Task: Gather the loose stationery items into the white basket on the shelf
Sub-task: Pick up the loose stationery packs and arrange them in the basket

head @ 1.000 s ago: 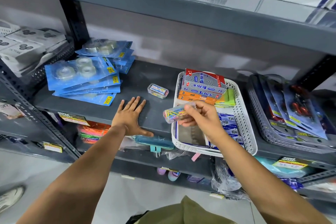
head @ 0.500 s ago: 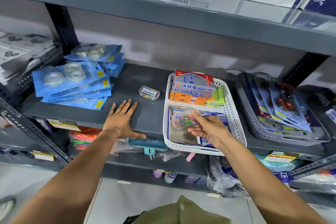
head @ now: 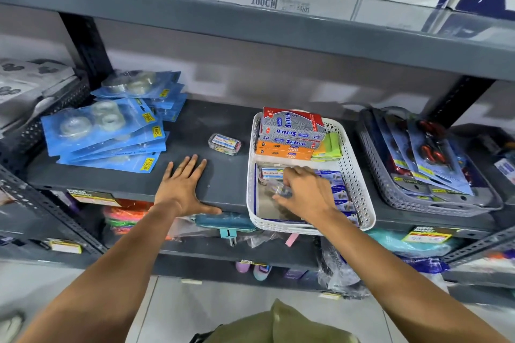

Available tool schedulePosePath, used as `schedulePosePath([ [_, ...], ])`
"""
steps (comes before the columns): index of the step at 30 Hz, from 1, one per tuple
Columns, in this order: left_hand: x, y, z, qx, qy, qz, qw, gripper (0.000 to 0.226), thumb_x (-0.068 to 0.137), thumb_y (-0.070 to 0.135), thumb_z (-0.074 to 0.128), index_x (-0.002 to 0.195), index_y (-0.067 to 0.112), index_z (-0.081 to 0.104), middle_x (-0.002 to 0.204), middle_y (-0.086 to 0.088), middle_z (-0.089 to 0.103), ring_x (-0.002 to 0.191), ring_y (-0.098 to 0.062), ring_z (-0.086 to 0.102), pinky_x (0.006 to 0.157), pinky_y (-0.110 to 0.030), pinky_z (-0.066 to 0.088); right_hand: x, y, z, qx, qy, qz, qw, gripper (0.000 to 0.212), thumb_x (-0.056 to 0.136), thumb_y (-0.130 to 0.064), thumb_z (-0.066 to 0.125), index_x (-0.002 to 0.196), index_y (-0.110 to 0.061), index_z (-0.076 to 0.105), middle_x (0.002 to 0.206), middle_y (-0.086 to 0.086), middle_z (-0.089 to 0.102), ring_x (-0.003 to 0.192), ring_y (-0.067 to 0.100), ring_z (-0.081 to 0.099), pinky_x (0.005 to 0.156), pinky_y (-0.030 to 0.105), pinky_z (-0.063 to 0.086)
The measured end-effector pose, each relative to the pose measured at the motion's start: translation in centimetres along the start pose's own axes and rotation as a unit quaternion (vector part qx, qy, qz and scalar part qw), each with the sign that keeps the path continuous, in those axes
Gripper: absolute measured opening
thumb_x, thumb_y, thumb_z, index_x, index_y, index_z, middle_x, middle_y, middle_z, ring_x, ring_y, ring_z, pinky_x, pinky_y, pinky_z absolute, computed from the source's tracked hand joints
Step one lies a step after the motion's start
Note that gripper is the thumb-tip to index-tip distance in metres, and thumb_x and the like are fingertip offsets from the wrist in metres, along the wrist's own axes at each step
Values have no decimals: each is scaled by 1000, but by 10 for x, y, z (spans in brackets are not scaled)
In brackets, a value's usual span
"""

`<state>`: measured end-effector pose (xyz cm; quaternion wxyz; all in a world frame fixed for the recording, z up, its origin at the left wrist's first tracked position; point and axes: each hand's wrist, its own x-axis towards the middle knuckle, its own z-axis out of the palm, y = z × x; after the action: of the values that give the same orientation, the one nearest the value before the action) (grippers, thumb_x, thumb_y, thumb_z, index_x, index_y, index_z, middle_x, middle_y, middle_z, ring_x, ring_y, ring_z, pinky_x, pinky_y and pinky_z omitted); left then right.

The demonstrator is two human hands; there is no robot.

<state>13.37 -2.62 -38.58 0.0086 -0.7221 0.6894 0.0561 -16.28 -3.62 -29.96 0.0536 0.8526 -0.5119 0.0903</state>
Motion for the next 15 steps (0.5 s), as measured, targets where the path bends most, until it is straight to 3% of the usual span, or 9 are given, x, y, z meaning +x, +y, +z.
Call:
schedulePosePath([
  [3,0,0,0,-1,1,1,1000,145,35,105,30,151,30,-13,160,6,-16,147,-13,-17,120,-46,-12,8,-7,6,-43,-33,-58,997,41,77,-45,64,104,-17,51,100,3,69,100,23,63,63,32,49],
  [7,0,0,1,-3,3,3,1000,146,33,106,28,151,30,-12,161,5,-15,147,-13,-15,120,-46,-10,15,-11,10,-53,-110,-107,987,39,77,-30,68,110,-20,51,109,-1,63,103,23,62,62,30,43],
  [11,1,-1,2,-2,7,3,1000,147,31,107,24,151,29,-11,161,5,-14,148,-14,-13,120,-46,-10,19,-7,11,-46,-161,-75,983,40,81,-37,69,115,-22,53,116,-1,61,106,23,62,75,35,51],
  [15,2,-2,5,3,10,3,1000,148,31,108,23,151,30,-11,162,6,-13,148,-14,-13,120,-46,-11,25,-6,14,-51,-148,-77,985,38,82,-40,67,113,-21,55,113,0,64,103,24,63,74,34,51],
])
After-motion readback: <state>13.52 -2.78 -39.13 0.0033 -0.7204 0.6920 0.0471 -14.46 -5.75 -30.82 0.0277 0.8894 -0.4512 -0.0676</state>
